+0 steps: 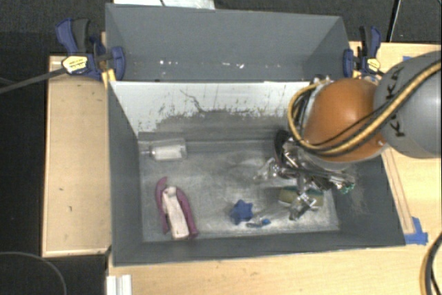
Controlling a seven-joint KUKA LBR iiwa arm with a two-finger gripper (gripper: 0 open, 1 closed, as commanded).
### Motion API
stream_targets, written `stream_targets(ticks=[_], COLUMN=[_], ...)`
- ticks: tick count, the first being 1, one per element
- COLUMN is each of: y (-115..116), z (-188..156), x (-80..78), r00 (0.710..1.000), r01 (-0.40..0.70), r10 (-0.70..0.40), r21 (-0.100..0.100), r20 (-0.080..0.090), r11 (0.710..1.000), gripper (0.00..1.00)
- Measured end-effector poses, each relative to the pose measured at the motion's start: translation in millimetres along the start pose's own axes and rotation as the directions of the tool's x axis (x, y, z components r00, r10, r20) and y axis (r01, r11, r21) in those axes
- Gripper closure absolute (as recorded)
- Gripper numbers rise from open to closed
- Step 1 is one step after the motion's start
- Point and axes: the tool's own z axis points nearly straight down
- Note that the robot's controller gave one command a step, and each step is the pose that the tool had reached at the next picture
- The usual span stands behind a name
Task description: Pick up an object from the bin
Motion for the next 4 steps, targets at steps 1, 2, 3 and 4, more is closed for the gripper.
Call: stream_targets(ticks=[1, 2, 3, 4], y=[-38, 5, 7, 7], z=[27, 28, 27, 15], x=[68.3, 40.2, 38.1, 38.4], r00=[0.954, 0.803, 0.801, 0.804], r01=[0.300, 0.596, 0.598, 0.595], r10=[-0.300, -0.596, -0.598, -0.595], r21=[0.009, 0.003, 0.005, -0.004], r20=[0.008, -0.001, 0.004, -0.003], r11=[0.954, 0.803, 0.801, 0.804], gripper=[0.00, 0.00, 1.00, 1.00])
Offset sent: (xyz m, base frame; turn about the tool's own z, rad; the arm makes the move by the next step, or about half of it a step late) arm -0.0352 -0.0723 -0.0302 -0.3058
